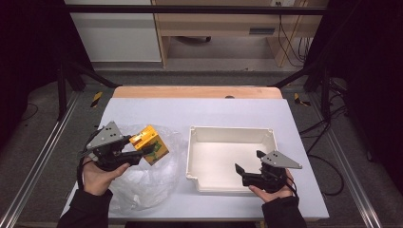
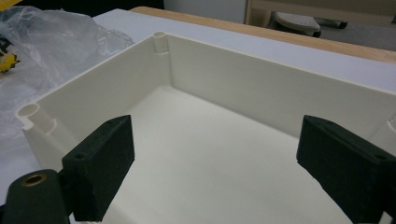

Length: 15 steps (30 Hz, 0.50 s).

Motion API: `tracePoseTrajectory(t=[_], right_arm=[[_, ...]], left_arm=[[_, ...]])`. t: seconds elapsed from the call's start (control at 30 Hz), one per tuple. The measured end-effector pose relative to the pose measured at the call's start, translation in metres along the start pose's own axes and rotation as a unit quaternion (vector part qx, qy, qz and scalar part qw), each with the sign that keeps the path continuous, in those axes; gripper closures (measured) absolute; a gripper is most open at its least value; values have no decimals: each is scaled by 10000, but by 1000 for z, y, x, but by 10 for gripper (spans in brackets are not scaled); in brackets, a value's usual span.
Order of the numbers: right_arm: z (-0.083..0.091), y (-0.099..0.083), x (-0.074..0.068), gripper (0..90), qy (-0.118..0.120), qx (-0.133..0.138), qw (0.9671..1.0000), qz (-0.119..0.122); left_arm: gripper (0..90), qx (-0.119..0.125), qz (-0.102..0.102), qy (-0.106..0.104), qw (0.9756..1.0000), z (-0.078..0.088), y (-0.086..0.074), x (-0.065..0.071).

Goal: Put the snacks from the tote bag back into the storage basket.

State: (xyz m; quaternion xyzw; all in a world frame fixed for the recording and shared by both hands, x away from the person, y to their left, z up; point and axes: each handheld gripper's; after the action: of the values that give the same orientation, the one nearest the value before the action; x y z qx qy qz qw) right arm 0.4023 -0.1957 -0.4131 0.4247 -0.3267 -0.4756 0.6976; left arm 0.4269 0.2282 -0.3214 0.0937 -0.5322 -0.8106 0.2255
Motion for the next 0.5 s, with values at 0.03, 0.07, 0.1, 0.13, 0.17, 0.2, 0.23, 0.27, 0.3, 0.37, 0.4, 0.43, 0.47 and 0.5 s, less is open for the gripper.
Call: tracePoseTrajectory(t=[0.03,0.07,0.1,0.13,0.17,0.2,0.23,0.27,0.3,0.37,0.4,0.43,0.47,0.5], right_arm=[[0,0,0,112,6,13,10000,1],[0,0,0,111,3,15,10000,-3],[1,0,1,109,6,20,10000,-10],[1,0,1,107,6,21,10000,-14],[1,0,1,106,14,19,10000,-14],[1,0,1,105,17,13,10000,-14],[1,-1,2,103,15,10,10000,-18],[1,-1,2,102,-2,-3,10000,-35],[1,-1,3,100,-4,-4,10000,-43],[2,-1,4,100,-20,-9,10000,-51],[2,0,5,100,-26,8,10000,-51],[2,0,6,101,-37,14,10000,-55],[3,0,7,100,-47,17,10000,-66],[3,0,7,100,-58,18,10000,-65]], left_arm=[[507,-22,-23,-22,10000,-2,1,0],[507,-30,-35,-45,10000,-4,2,1],[507,-40,-58,-69,10000,-5,2,1],[507,-39,-62,-96,9999,-7,3,1],[507,-43,-77,-124,9999,-9,4,1],[507,-43,-80,-133,9999,-10,5,1],[507,-46,-84,-142,9999,-11,6,1],[507,-46,-89,-145,9998,-12,7,1],[508,-49,-101,-162,9998,-14,8,1],[507,-53,-124,-199,9997,-17,10,1],[507,-57,-122,-222,9997,-18,11,1],[507,-66,-145,-229,9996,-20,12,1],[507,-80,-159,-245,9995,-22,14,1],[507,-92,-183,-259,9995,-24,15,1]])
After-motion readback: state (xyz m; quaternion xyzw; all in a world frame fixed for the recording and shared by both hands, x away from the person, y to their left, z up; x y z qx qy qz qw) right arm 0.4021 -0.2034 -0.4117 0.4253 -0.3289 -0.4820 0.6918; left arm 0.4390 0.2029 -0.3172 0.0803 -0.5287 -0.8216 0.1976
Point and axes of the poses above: each handheld gripper's, and its own axes: z roughly backward along the jaws, y roughly out of its top, x roughly to its right, and after that the axes turned 13 degrees about -y, right-handed
